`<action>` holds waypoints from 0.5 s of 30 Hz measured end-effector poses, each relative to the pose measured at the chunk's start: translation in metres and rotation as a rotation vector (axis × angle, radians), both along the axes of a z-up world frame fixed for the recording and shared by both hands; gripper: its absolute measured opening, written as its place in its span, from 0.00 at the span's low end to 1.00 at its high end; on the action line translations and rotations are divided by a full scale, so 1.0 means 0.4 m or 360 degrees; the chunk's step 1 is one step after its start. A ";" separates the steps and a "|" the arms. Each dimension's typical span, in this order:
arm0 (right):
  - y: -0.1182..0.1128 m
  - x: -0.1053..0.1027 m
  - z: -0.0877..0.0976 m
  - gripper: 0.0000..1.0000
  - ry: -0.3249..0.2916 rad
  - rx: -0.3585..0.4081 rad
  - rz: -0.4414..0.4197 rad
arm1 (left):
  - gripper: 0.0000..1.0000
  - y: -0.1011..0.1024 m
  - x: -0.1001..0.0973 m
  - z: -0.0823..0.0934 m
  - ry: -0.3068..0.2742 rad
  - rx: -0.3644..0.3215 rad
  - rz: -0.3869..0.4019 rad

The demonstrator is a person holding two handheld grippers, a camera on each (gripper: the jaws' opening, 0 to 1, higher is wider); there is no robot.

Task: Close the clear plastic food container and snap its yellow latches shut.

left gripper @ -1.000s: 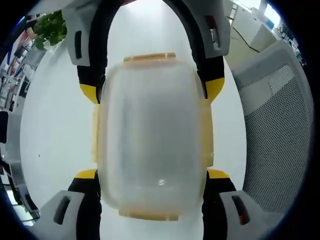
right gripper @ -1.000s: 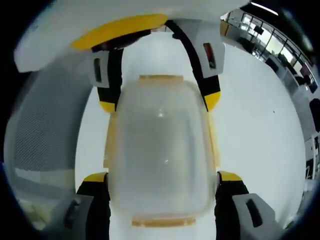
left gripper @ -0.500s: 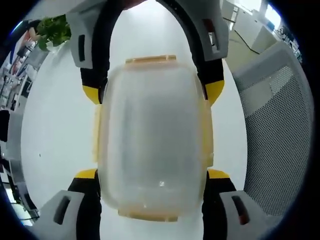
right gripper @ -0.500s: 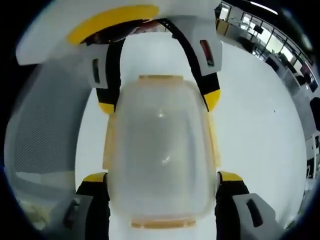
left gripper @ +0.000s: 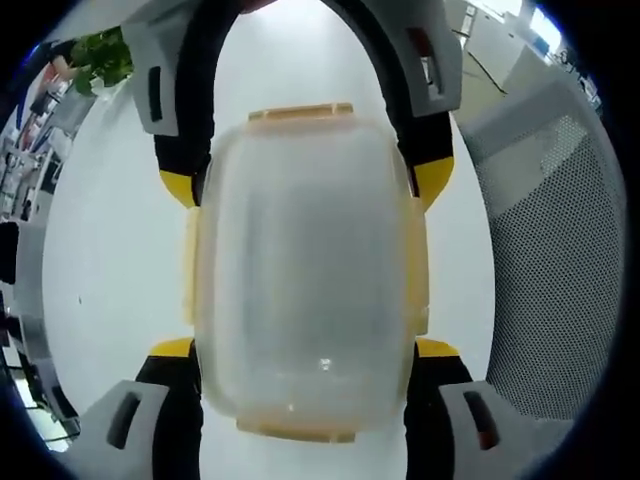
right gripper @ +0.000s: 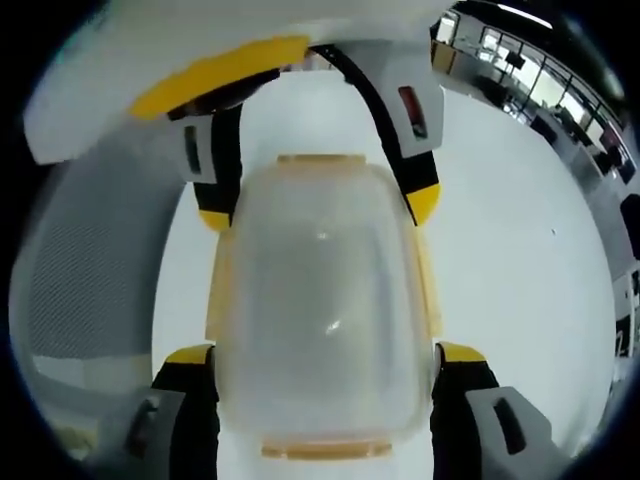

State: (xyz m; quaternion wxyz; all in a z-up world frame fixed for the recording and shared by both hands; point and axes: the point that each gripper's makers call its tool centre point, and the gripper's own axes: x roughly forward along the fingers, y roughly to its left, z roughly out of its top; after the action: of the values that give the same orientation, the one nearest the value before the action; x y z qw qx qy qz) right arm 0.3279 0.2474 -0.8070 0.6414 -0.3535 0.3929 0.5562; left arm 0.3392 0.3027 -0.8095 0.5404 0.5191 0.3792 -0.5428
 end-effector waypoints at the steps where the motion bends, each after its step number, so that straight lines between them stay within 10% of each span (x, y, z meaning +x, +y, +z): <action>1: 0.004 0.001 0.001 0.89 0.0001 0.0006 0.0002 | 0.84 0.007 0.001 0.001 -0.0001 -0.0006 0.0006; 15: 0.066 -0.001 0.000 0.89 0.0010 0.0010 0.0039 | 0.84 0.068 -0.006 0.002 -0.0016 -0.0006 0.0049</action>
State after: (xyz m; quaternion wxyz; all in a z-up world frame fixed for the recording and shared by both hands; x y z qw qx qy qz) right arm 0.3275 0.2739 -0.8071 0.6344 -0.3546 0.3888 0.5663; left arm 0.3368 0.3298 -0.8087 0.5515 0.5149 0.3834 -0.5326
